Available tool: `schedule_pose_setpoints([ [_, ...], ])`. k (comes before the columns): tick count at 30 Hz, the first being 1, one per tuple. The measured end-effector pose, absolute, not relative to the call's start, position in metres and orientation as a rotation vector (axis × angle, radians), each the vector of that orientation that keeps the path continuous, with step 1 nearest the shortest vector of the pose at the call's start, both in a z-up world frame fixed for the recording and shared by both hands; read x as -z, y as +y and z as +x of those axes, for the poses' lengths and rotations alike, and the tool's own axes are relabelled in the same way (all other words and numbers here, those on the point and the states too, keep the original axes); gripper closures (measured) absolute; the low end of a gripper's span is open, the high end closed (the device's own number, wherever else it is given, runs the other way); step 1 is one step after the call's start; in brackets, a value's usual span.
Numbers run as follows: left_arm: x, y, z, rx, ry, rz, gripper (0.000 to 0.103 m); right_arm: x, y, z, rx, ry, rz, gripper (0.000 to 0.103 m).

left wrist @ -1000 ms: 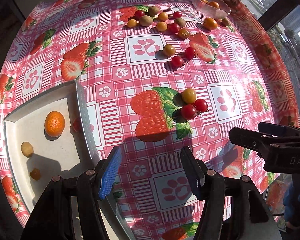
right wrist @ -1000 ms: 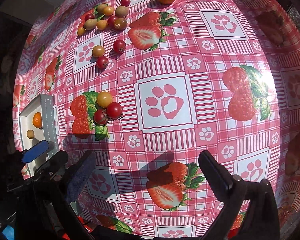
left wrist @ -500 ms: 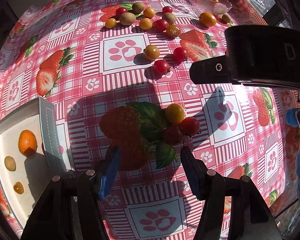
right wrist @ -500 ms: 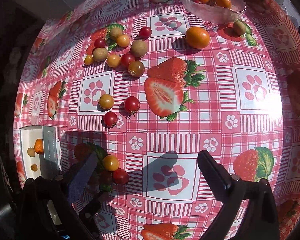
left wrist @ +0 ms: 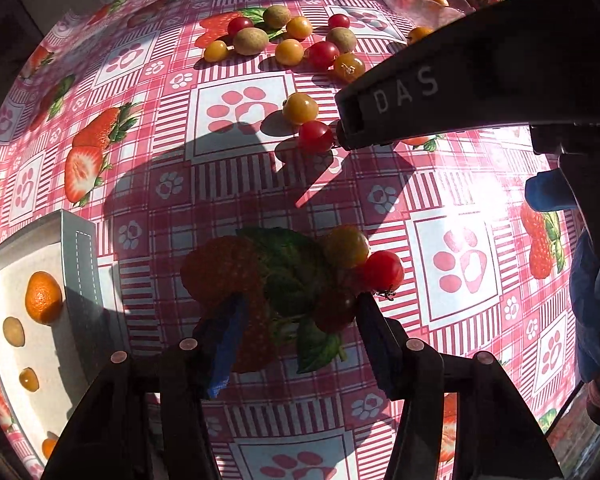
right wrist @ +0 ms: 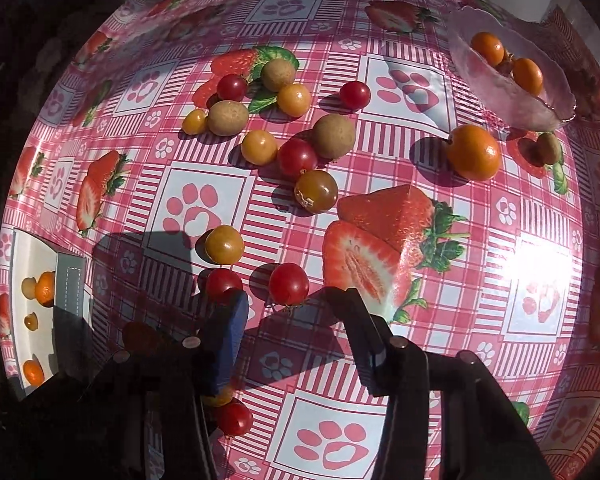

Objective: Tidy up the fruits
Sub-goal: 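Grasp a red cherry tomato with the right gripper while the left grasps another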

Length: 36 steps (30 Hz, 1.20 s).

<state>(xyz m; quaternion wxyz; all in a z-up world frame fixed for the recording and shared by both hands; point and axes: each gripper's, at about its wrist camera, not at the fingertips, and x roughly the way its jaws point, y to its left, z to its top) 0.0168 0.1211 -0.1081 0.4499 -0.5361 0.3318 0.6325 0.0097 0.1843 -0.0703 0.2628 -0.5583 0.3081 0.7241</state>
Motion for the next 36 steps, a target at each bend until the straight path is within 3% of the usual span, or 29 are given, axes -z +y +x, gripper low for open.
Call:
schedule_pose_setpoints([
  [1, 0.108, 0.121, 0.018, -1.569, 0.827, -1.32, 0.053, 0.071, 0.186, 0.008, -1.964, 0.841, -1.51, 0.081],
  [3, 0.106, 0.12, 0.017, -1.567, 0.828, -1.314, 0.072, 0.071, 0.187, 0.009, -1.977, 0.858, -1.496, 0.081],
  [5, 0.105, 0.122, 0.015, -1.545, 0.809, -1.327, 0.08, 0.068, 0.188, 0.015, -1.983, 0.894, -1.467, 0.081],
  [18, 0.083, 0.094, 0.002, -1.48, 0.724, -1.363, 0.08, 0.054, 0.164, 0.086, -1.934, 1.085, -1.386, 0.081],
  [36, 0.036, 0.022, -0.02, -1.51, 0.657, -1.333, 0.08, 0.026, 0.096, 0.092, -1.928, 1.113, -1.399, 0.081],
])
